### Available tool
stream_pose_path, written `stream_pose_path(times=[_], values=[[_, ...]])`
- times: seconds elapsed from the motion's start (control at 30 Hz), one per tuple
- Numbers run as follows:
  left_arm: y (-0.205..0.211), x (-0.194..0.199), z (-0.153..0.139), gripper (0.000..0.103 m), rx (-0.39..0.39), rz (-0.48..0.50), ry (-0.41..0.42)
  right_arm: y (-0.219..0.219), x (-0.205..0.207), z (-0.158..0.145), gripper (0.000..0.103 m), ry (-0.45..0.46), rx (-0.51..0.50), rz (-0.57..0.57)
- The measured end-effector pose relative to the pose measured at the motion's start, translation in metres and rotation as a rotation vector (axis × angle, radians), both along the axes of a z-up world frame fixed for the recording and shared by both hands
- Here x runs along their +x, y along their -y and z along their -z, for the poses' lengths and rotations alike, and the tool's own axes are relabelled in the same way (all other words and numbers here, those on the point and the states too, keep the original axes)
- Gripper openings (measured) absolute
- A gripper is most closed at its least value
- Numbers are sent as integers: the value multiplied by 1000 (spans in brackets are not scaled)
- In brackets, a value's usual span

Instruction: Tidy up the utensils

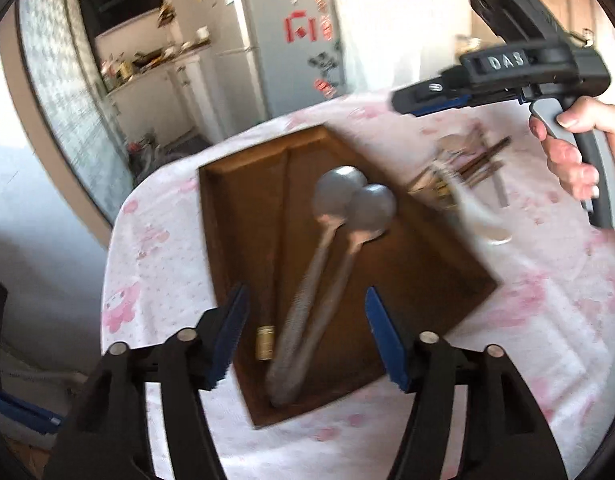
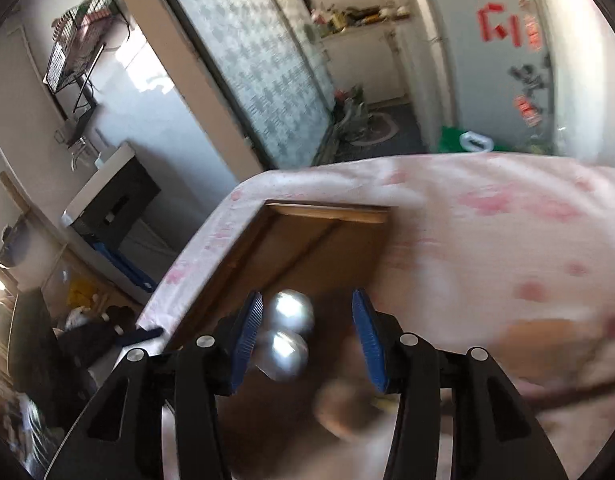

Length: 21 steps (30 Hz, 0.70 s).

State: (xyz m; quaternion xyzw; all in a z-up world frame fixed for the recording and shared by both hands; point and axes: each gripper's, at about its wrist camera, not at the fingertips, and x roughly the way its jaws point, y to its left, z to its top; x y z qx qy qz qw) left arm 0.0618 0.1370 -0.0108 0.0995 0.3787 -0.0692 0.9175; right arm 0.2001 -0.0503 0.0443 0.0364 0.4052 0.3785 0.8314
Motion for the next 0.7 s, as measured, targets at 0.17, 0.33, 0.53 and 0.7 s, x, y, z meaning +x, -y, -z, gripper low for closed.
stream_pose_path(times=[0.17, 0.33, 0.53, 0.7], values=[[38, 0, -7, 72, -26, 80, 15, 84, 1, 2, 50, -2, -29, 121], [95, 16, -2, 72, -1, 191, -2, 130, 0, 24, 50, -65, 0, 168], [160, 29, 15, 72, 62, 306, 3, 154, 0, 43, 50, -88, 57, 179], [194, 52, 29, 72, 98, 335, -27, 159, 9, 55, 50, -129, 73, 169]])
